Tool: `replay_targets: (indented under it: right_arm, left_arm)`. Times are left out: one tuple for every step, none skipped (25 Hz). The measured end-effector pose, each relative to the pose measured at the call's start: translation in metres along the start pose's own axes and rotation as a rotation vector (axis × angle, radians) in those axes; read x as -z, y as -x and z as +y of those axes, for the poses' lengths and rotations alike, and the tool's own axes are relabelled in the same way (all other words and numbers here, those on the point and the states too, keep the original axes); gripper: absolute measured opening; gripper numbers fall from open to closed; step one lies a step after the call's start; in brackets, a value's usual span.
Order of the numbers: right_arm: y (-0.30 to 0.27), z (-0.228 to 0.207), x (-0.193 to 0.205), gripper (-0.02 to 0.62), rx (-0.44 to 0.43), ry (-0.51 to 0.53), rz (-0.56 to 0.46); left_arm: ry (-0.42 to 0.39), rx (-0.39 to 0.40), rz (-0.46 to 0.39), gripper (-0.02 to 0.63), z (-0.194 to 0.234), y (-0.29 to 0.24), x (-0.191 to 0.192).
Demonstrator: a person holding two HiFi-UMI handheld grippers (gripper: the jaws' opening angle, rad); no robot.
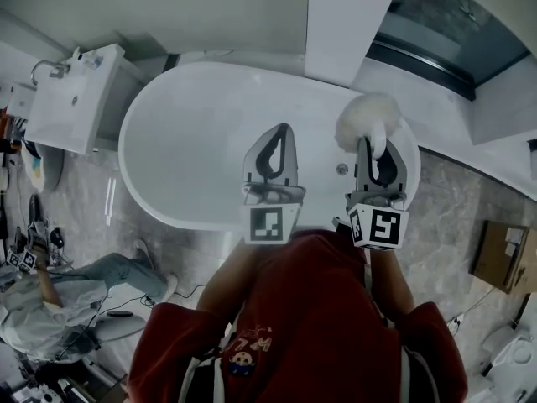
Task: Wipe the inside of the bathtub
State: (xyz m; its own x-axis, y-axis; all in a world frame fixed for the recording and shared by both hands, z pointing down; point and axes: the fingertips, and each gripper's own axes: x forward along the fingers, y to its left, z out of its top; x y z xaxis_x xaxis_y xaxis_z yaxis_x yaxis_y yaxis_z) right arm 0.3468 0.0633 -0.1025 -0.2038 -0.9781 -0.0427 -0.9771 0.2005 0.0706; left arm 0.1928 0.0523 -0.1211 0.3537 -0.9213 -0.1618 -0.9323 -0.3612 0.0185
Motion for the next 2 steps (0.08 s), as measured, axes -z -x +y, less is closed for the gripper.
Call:
replay_targets:
  right_arm:
    - [0.003, -0.0029, 0.0021, 0.092, 0.004, -0.005, 0.0]
    - [0.0059, -0.006, 0.004, 0.092, 0.009, -0.009, -0.001]
  left_arm:
    - [-0.001, 0.002, 0.003, 0.014, -0.0027, 0.0012, 0.0003]
    - [-0.002, 0.005, 0.005, 0.014, -0.0054, 0.0022, 0.0005]
